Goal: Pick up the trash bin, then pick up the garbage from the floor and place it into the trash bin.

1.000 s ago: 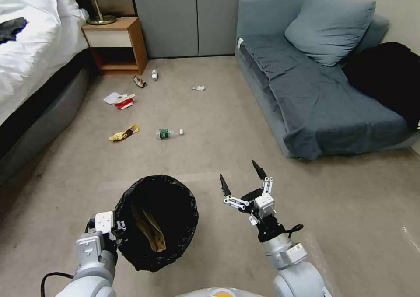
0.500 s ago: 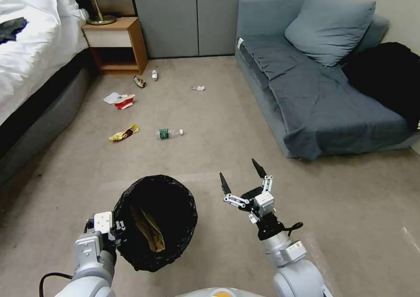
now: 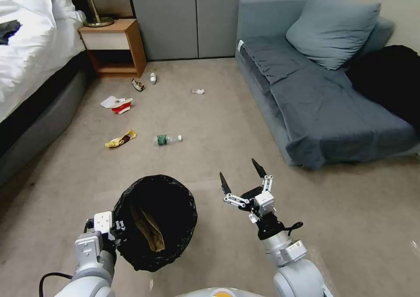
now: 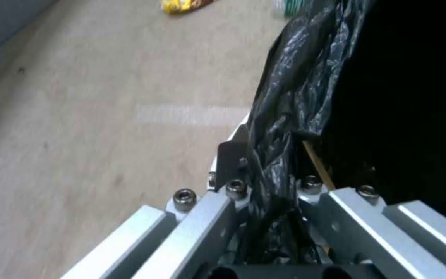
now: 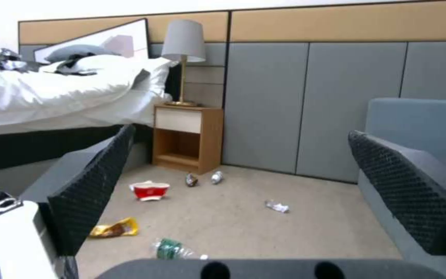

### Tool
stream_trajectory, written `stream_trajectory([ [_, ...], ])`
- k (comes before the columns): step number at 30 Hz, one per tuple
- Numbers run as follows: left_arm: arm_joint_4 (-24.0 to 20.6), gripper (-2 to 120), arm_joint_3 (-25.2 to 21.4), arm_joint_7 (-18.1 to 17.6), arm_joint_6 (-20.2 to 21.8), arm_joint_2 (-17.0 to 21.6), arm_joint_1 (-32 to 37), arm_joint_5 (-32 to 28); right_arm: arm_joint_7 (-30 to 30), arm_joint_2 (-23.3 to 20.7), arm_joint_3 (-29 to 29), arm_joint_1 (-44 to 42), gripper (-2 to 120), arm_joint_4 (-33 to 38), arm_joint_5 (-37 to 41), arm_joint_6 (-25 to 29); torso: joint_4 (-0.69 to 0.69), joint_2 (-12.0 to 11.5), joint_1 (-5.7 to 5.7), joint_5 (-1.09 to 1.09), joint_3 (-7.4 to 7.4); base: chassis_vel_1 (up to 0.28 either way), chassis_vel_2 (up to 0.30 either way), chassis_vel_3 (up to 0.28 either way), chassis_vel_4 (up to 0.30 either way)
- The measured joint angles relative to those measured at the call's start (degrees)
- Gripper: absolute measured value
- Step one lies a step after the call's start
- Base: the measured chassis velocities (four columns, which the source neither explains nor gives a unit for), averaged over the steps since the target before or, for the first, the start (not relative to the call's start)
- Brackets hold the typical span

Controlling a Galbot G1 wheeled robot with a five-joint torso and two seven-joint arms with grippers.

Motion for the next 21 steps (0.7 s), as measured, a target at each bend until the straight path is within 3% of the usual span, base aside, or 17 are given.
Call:
stream_trajectory([
  [21,-0.2,1,-0.4,0.1,0.0,0.1,-0.2,-0.2,0.0,-0.2,-0.3,0.3,100,0.1,0.1,-0.2,0.00,0.0,0.00,0.00,0.00,-0.168,0.177,0.168,-0.170],
])
